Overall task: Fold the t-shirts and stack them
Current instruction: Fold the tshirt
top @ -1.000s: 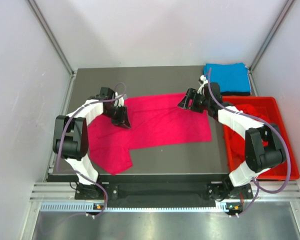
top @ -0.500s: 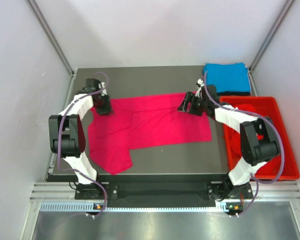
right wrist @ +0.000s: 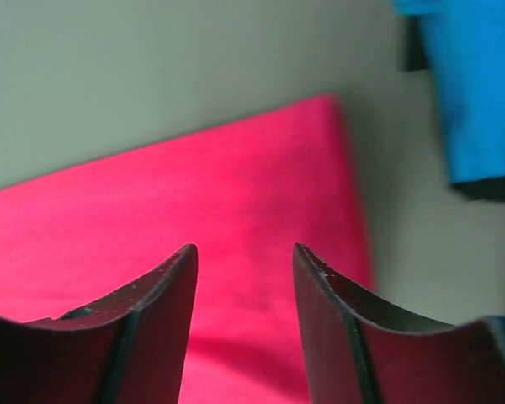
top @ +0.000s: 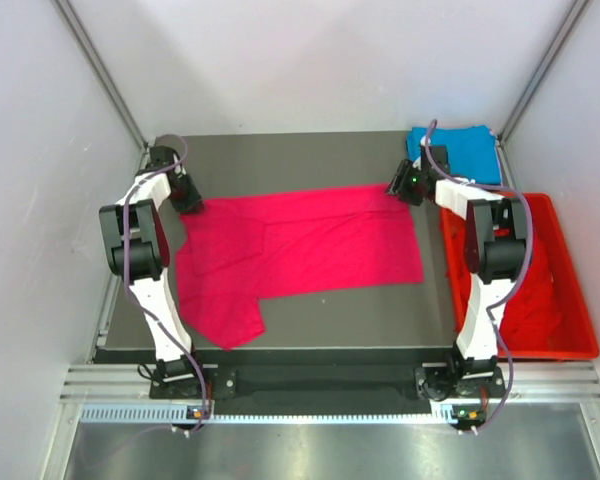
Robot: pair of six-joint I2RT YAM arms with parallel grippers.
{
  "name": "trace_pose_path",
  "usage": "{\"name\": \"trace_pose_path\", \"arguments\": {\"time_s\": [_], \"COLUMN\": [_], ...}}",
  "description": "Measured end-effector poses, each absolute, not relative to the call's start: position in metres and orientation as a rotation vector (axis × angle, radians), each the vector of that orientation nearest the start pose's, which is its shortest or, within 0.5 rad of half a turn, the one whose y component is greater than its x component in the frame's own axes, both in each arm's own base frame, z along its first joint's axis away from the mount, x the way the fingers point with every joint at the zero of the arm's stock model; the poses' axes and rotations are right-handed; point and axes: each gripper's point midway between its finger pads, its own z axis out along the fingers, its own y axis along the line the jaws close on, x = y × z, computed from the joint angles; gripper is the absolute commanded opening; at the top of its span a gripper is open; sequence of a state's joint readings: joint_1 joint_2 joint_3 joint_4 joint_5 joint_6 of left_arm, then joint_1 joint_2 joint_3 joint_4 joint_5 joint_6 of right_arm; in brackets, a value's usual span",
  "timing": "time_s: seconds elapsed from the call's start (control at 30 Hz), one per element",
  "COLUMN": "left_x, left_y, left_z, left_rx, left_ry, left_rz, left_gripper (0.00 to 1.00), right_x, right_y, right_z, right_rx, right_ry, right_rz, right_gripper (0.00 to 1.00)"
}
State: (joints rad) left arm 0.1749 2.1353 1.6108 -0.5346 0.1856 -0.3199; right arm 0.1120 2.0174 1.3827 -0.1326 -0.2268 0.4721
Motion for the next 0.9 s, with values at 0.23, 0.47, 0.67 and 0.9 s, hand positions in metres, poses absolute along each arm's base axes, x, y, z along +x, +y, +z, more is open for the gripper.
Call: {"name": "trace_pose_path", "arguments": {"time_s": [0.23,0.47,0.67,0.9], "left_x": [0.49,0.504,0.524,0.519], "left_y": [0.073,0.08,0.083,0.088], "left_z": [0.031,0.032,0.033,0.035], "left_rx": [-0.731,-0.781,-0.784,-0.795], "left_ry": [2.519,2.494,2.468,2.453], "left_rz": [-0.21,-0.196,-0.21,-0.17], "left_gripper": [0.32,0.31,0.32,0.35], "right_x": [0.517,0.523,0.528,0.529], "right_y": [0.09,0.087,0.084,0.082], "right_z": [0.038,0.037,0.037,0.04], "right_rx": [0.428,0.516,0.599,0.63], "right_ry": [2.393,2.376,2.345,2.329], "right_rz": [0.453,0.438,0.429,0.42], "right_gripper": [0.4,0.39,0.38,0.44]}}
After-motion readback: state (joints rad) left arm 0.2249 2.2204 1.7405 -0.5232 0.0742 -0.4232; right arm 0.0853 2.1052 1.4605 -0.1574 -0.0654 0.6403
